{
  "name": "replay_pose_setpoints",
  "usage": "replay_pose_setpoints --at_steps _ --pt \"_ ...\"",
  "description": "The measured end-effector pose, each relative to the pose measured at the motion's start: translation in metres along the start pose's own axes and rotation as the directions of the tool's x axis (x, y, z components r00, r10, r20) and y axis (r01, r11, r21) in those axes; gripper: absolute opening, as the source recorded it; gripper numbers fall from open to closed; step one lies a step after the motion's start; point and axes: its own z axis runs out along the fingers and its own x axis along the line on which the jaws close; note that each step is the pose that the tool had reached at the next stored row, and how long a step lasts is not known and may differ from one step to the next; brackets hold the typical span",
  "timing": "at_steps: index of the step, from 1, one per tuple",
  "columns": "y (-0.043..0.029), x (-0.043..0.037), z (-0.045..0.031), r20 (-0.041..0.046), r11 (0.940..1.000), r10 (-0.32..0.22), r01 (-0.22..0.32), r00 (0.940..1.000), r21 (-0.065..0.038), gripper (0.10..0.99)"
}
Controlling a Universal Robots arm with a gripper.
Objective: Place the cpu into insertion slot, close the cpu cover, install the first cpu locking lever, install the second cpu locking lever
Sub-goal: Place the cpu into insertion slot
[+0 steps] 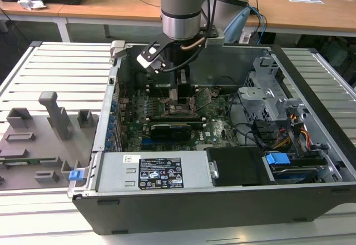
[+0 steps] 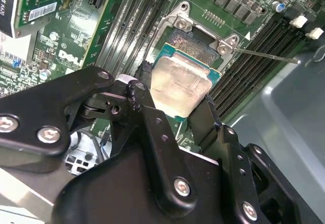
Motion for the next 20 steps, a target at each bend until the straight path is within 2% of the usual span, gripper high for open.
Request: replay_pose_setpoints --at_steps 5,9,20 --pt "-0.0012 0.0026 0.0184 0.0013 1.0000 -0.002 0.002 1.0000 0.001 0.541" --pt "-0.0016 0.0030 0.0238 0.0013 1.0000 -0.001 0.001 1.0000 0.001 0.541" --pt "-0.0014 0.0041 0.0326 0.0013 1.0000 -0.002 0.002 1.0000 0.001 0.541"
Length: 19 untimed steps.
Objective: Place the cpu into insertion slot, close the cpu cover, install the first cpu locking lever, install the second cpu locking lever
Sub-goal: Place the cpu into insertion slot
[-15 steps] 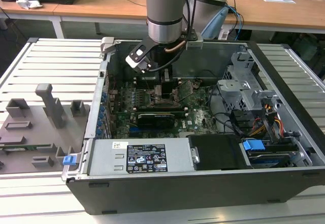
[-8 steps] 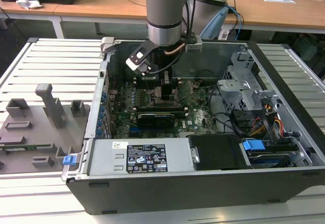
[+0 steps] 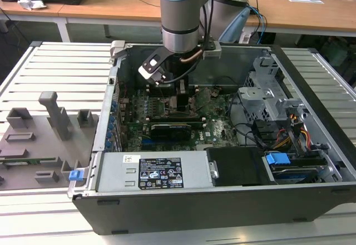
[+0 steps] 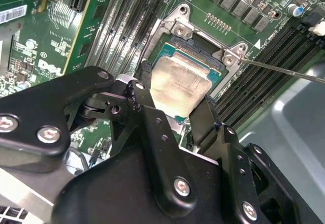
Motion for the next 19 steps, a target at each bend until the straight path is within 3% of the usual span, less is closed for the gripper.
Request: replay_pose_setpoints --at_steps 19 --pt "-0.0004 0.0060 0.0131 0.0012 0.9999 0.015 -0.015 0.9999 0.001 0.541"
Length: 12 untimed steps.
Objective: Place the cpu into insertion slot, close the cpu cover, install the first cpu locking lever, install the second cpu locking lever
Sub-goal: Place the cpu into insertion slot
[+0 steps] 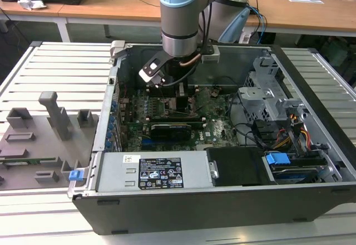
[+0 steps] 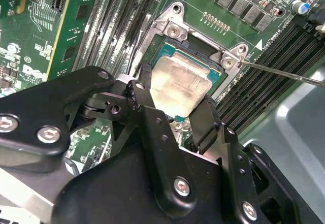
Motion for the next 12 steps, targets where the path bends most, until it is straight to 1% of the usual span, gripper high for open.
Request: replay_pose_setpoints --at_steps 4,8,12 --pt "-0.0002 0.0015 0.0024 0.0010 0.9999 0.010 -0.010 0.9999 0.000 0.541" --pt "-0.0003 0.0028 0.0072 0.0015 0.9999 0.016 -0.016 0.9999 0.000 0.541" --pt "0.0002 0.0043 0.0088 0.0020 0.9999 0.016 -0.016 0.9999 0.000 0.541"
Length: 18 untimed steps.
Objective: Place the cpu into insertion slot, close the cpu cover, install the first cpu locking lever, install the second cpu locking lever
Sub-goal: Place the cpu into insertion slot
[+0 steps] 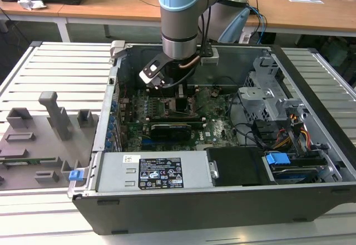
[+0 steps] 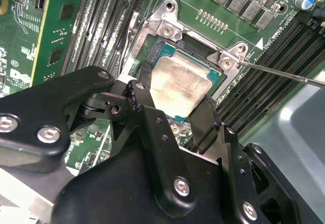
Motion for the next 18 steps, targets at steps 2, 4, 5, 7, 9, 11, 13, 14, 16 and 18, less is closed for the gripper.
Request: replay_pose_setpoints --at_steps 2,4,5,7,9,11,13,14,16,18 --pt "0.0000 0.0000 0.0002 0.0001 1.0000 0.001 -0.001 1.0000 0.000 0.541" --pt "0.0000 0.0000 0.0002 0.0000 1.0000 0.001 -0.001 1.0000 0.000 0.541" --pt "0.0000 0.0001 0.0003 -0.0001 1.0000 0.001 -0.001 1.0000 0.000 0.541" --pt "0.0000 0.0001 0.0003 0.0000 1.0000 0.001 -0.001 1.0000 0.000 0.616" --pt "0.0001 -0.0002 0.0003 0.0000 1.0000 0.000 0.000 1.0000 0.000 0.616" --pt "0.0001 -0.0007 0.0003 -0.0001 1.0000 0.001 -0.001 1.0000 0.000 0.616" --pt "0.0001 -0.0008 0.0002 0.0002 1.0000 0.001 -0.001 1.0000 0.000 0.600" --pt "0.0001 -0.0009 0.0001 0.0000 1.0000 0.000 0.000 1.0000 0.000 0.600" --pt "0.0001 -0.0009 0.0001 -0.0021 1.0000 0.001 -0.001 1.0000 0.000 0.541" --pt "0.0001 -0.0008 0.0002 -0.0044 1.0000 0.001 -0.001 1.0000 0.000 0.541"
